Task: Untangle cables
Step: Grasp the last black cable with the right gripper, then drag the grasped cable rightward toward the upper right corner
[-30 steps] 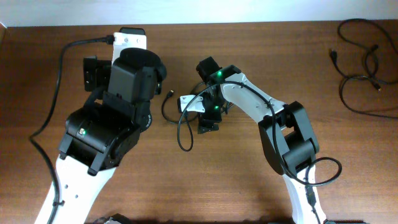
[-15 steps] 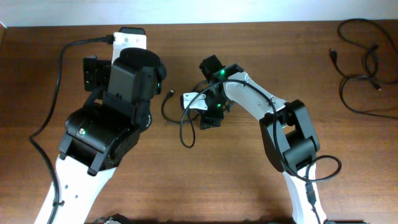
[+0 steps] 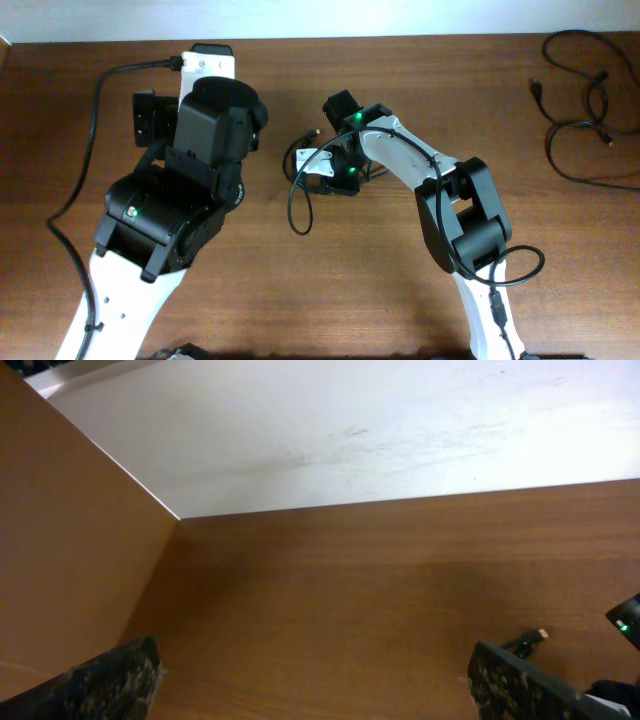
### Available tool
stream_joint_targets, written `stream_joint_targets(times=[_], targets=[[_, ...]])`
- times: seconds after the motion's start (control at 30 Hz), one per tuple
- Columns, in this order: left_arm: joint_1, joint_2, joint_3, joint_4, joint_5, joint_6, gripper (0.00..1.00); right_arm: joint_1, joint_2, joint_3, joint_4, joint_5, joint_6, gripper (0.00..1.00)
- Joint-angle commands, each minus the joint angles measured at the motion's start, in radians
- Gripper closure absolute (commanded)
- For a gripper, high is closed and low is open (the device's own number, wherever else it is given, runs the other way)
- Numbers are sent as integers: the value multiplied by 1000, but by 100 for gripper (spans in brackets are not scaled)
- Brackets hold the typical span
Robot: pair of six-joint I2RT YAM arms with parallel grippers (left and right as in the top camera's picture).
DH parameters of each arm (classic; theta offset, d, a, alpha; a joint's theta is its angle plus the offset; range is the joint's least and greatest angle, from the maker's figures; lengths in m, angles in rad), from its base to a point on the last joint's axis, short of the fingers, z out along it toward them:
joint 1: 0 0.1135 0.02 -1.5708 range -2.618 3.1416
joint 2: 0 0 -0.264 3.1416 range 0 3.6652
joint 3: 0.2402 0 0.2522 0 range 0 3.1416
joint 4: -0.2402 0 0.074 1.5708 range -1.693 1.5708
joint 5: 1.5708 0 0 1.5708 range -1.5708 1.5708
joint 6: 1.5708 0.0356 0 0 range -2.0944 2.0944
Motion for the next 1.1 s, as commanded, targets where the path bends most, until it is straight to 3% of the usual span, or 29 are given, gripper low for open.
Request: stream_joint_targets(times=[0.0, 0.23, 0.4, 0.5, 0.7, 0.87, 1.07], targets=[[1, -21, 8, 0, -27, 13, 1, -6, 39, 14, -33, 32, 74, 96], [1, -26, 8, 0, -23, 12, 1, -80, -84, 364, -296, 33, 296, 96], [1, -26, 8, -3, -22, 12, 1, -161, -123, 678, -362, 74, 528, 96], [1, -26, 8, -3, -23, 12, 1, -211, -123, 765, -367, 134, 612, 96], [1, -26, 8, -26, -23, 12, 1, -334, -122, 796, -331, 272, 735, 96], [1, -26, 8, -29, -23, 13, 1, -477, -126, 796, -331, 351, 932, 96], [1, -26, 8, -28, -23, 12, 1, -554, -120, 796, -287, 314, 942, 96]])
